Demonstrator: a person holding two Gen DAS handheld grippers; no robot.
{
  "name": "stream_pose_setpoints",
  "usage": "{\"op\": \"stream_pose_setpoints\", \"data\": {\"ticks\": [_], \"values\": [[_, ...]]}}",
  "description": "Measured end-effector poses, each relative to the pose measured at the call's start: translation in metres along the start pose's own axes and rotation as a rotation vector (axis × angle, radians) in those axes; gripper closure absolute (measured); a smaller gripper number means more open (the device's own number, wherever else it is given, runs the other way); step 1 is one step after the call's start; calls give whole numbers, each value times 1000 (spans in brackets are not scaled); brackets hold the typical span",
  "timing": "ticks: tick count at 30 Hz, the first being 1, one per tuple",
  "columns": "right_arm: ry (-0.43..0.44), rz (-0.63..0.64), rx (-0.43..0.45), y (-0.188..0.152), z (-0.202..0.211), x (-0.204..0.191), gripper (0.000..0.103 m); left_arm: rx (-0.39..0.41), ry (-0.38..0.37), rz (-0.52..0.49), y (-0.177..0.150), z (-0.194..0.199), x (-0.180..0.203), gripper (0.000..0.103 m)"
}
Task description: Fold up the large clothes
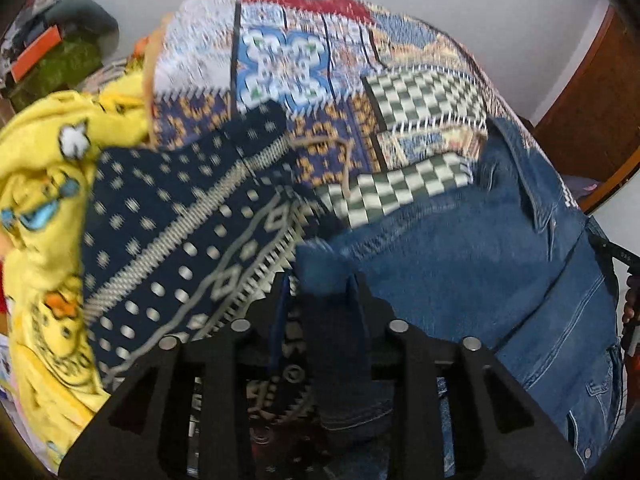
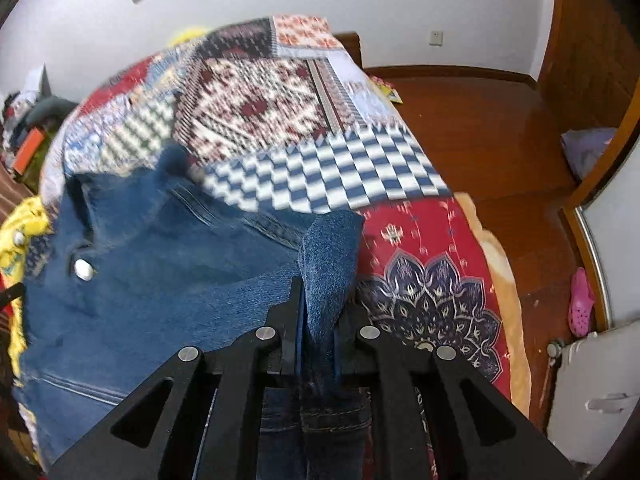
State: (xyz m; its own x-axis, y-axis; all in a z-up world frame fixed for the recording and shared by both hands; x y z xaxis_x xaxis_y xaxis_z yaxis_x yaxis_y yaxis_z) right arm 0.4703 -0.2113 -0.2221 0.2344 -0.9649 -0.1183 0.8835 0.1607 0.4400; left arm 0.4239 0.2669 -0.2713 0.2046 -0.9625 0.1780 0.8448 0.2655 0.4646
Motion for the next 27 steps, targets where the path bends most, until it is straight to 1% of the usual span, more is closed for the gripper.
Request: {"op": "stream_pose_setpoints", "data": {"ticks": [1, 2, 3, 7, 9, 11, 13, 15, 17, 19, 21, 23, 25, 27], "values": [[-9, 12, -4, -3, -3, 0, 92, -10, 4, 2, -3, -5, 2, 71], [-18, 20, -2, -4, -3, -1, 90, -20, 16, 2, -6, -8, 3, 68], [-31, 32, -2, -6, -2, -2, 86, -24, 25, 4, -8, -10, 3, 65], [-58, 30, 11, -16, 14, -2, 81, -32, 46, 13, -16, -2, 5, 64], [-59, 2, 8, -20, 30, 0, 67, -27, 59, -2, -18, 10, 9, 64], [-38, -11, 11, -24, 44, 0, 61, -8, 62, -34, -22, 31, 18, 64], [-21, 0, 27, -30, 66, -2, 53, 14, 58, -59, -26, 51, 25, 60], [-15, 17, 51, -37, 91, -5, 37, 48, 50, -79, -31, 74, 34, 47], [-4, 36, 88, -47, 119, -8, 28, 88, 34, -92, -42, 102, 43, 42], [8, 61, 123, -60, 149, -9, 24, 100, 12, -89, -53, 120, 49, 35], [16, 75, 139, -71, 166, -11, 22, 110, -3, -83, -66, 134, 53, 23], [31, 89, 151, -86, 183, -11, 21, 132, -20, -83, -84, 148, 57, 18], [47, 91, 150, -100, 193, -11, 21, 144, -34, -85, -99, 156, 59, 18], [61, 83, 136, -116, 194, -8, 20, 131, -44, -83, -116, 157, 60, 18]]}}
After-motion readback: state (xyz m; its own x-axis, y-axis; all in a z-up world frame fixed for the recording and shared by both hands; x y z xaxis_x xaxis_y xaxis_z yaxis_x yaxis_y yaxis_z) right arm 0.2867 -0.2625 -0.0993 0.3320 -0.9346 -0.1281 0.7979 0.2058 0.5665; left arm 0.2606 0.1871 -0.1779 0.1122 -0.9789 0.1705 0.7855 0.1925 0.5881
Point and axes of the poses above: each gripper's, at about its wrist camera, not at the fingertips, and z roughly against the way its jaws point, x to its right, y to its top, the point moved 3 cm from there along -z, roughly the way its jaws point, and after that the axes turned 3 degrees about -y, right-handed, at the moved point
